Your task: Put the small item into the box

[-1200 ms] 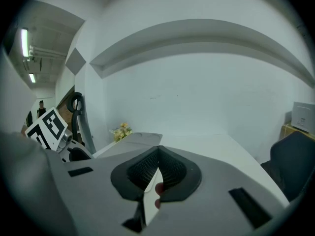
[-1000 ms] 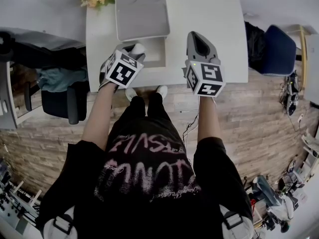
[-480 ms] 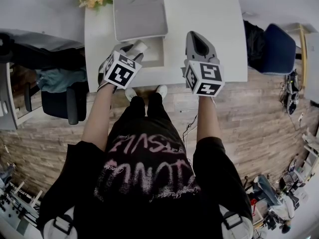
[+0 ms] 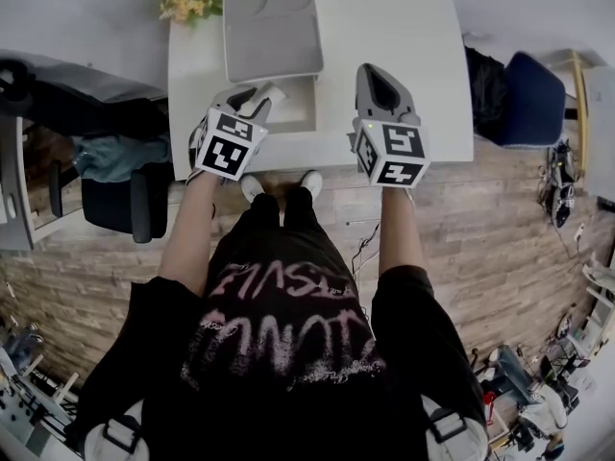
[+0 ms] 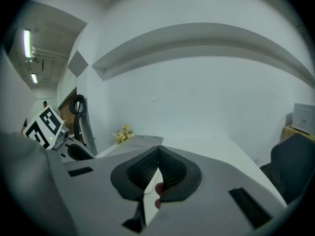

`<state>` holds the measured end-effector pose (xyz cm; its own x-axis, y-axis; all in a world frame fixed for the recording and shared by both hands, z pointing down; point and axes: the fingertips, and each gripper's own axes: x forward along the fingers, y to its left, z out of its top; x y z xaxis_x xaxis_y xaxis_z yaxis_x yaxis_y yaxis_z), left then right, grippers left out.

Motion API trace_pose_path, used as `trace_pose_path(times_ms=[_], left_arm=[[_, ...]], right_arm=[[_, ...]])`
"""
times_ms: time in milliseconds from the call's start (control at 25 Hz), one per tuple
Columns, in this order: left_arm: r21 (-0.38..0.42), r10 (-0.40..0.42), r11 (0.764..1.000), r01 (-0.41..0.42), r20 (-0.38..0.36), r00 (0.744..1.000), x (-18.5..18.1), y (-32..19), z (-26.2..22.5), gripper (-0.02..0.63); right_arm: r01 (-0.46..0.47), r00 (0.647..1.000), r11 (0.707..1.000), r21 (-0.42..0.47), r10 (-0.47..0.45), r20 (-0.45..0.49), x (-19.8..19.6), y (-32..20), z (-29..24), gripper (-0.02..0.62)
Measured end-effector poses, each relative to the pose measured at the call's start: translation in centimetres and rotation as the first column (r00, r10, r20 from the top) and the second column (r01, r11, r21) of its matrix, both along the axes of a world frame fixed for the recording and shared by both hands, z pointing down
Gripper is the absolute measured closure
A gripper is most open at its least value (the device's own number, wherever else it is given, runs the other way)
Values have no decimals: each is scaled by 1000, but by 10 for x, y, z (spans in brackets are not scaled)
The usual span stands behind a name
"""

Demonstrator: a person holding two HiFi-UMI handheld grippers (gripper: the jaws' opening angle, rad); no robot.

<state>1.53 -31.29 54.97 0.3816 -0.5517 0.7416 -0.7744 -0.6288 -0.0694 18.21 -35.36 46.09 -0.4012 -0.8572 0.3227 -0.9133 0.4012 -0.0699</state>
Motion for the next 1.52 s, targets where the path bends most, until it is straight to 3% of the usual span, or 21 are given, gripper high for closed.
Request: trace_pose_path(times_ms=[360,1120,1520], left_arm=[[87,-86,992,87,-15,996,-17,-5,-27,584],[224,-187,953,203,-90,978,-44,-5,-87,603],[319,-251,904,285,-144,957,-64,-10,-125,603]], right_arm=[[7,1000,1000,14,-7,5,-2,5,-13,586],[63,998,997,44,-64,12,-19,21,-39,586],[71,997,994,79,-73,26,-18,19,-53,586]])
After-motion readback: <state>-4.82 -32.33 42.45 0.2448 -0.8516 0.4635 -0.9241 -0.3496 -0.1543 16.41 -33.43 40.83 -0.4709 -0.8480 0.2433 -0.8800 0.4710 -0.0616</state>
